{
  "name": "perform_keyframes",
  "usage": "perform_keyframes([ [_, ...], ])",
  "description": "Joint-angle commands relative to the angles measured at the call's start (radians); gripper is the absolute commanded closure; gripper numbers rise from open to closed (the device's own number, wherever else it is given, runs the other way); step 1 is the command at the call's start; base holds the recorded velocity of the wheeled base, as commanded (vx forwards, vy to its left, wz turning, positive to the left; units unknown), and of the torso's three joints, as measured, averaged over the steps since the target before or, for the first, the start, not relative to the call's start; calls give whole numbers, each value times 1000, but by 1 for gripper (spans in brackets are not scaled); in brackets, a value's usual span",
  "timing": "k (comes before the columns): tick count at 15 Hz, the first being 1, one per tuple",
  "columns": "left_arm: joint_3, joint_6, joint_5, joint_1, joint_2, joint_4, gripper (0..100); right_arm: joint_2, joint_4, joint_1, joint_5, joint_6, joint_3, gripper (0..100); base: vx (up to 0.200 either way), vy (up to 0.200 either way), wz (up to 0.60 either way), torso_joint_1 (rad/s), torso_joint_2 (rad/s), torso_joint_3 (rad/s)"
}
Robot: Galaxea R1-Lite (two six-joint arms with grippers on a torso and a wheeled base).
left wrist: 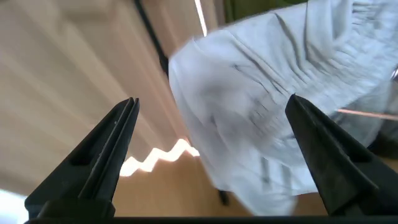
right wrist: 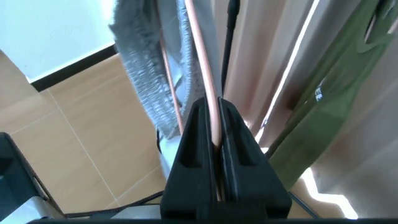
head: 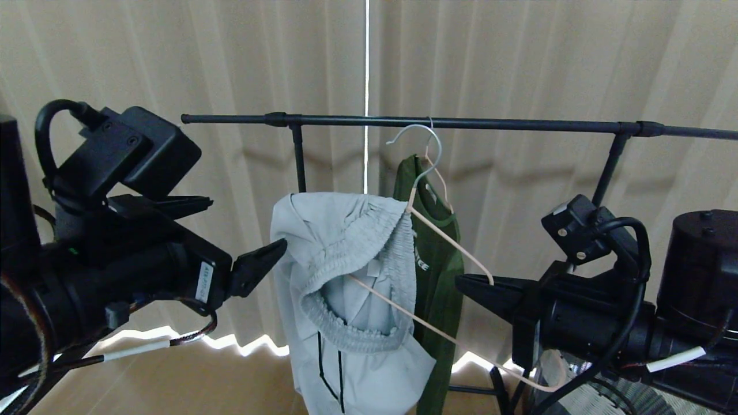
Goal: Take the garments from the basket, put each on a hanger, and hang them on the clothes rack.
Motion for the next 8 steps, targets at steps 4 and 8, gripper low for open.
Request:
perform_keyframes([
  [4, 22, 215, -204, 101, -17, -15, 0, -10, -1, -1, 42, 1, 3, 100, 0, 0, 0, 0, 0, 0],
  [8, -3, 338, -315, 118, 24, -15, 0, -8, -2, 2, 77, 2, 17, 100, 0, 0, 0, 0, 0, 0],
])
